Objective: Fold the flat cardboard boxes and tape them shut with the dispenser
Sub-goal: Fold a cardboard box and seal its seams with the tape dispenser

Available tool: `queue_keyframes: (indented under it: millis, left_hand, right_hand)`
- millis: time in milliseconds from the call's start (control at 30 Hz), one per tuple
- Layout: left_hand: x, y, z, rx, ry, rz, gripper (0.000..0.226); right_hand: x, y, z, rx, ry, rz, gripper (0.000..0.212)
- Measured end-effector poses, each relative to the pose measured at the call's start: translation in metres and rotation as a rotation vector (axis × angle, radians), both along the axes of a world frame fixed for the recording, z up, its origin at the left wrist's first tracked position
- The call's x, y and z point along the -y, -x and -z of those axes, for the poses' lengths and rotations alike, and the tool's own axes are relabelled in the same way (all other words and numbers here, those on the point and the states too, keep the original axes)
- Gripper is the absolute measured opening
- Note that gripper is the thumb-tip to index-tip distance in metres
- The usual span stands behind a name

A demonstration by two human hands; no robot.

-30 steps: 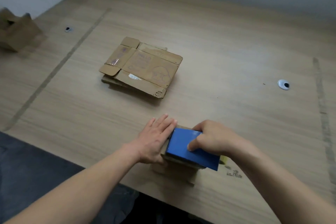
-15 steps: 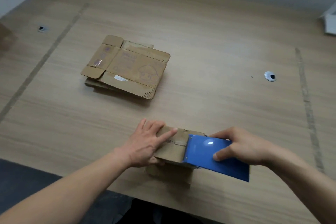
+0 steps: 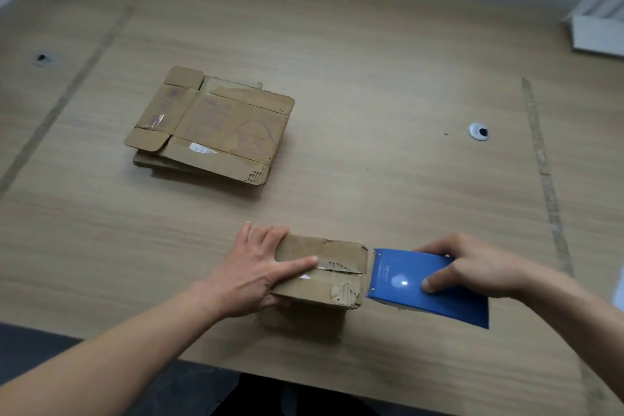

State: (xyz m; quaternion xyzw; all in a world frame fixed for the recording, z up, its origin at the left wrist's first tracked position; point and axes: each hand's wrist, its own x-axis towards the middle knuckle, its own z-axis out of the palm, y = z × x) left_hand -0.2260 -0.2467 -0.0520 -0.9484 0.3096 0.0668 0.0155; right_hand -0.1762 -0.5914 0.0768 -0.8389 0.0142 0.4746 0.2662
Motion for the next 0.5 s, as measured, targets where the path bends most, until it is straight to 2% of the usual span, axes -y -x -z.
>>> queue_keyframes:
  millis: [500]
  left_hand:
    - [0.002, 0.001, 0.005, 0.085, -0.009, 0.013, 0.082]
  right_hand:
    - [-0.003, -0.007, 0.02, 0.034, 0.054, -0.02, 0.042]
